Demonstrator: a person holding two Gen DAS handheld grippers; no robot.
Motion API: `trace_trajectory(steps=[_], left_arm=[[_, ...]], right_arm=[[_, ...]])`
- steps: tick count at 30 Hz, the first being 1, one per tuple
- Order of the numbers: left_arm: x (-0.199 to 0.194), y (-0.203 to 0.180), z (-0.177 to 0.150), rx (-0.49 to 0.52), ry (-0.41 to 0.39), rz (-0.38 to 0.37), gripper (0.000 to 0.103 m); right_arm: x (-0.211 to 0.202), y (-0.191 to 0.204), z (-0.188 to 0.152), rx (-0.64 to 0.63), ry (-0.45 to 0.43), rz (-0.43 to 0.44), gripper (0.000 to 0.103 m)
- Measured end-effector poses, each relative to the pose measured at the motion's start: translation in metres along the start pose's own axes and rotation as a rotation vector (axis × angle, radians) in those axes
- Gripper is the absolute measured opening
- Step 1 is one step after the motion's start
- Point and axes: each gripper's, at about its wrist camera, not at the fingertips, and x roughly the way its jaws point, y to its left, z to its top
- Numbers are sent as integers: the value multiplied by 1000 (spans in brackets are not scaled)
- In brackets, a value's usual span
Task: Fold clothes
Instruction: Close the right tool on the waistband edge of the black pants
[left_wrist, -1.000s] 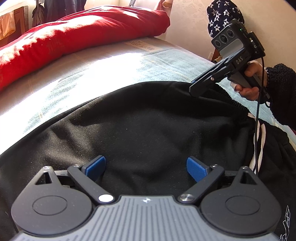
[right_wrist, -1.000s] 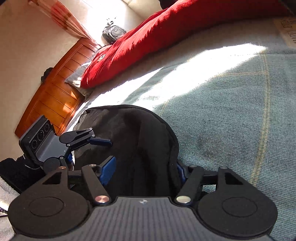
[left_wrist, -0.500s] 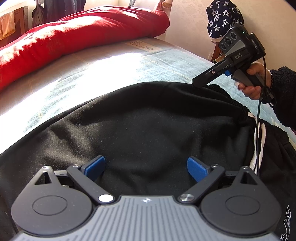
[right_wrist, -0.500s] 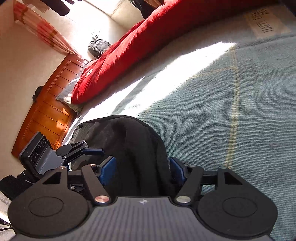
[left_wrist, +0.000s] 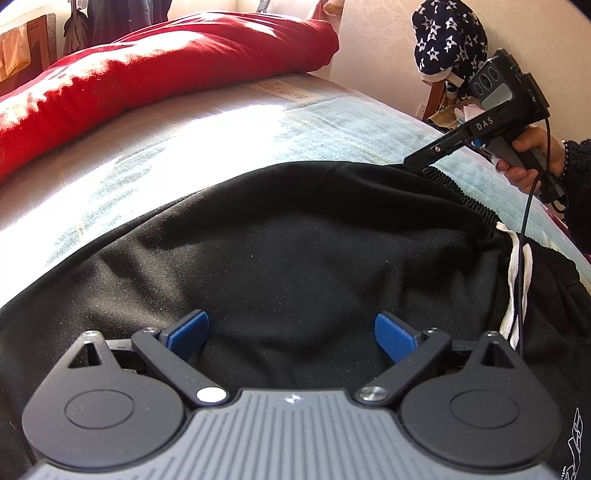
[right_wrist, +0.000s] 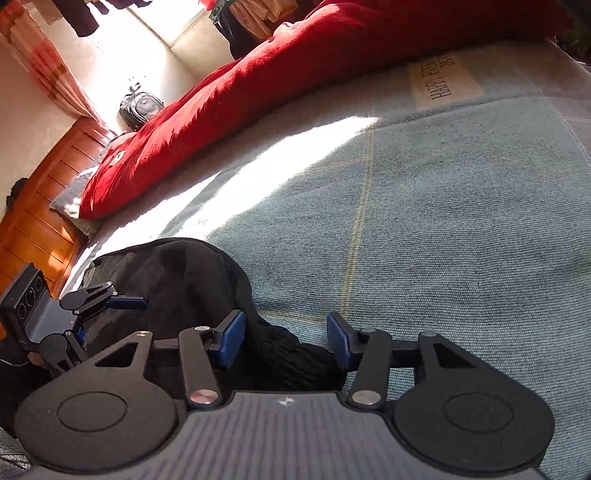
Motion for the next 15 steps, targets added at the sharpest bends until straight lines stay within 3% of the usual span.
trace_trajectory(steps=[2,3,9,11,15], left_arm=[[1,-1,0,3,0,4,99],[1,-2,0,3,1,6,99],[1,-3,0,0,-1,6,99],[1,-3,0,0,-2,7,99],[1,-2,-1,-3,-5,5,99]], right_arm=[[5,11,-2,-61,14,-59,53],[7,19,-2,-101,14,-107,45],[17,48,-5,-269,28,-313,38],[17,54,-4,-312,21,-386,29],[23,60,-3,-337,38,-436,29]])
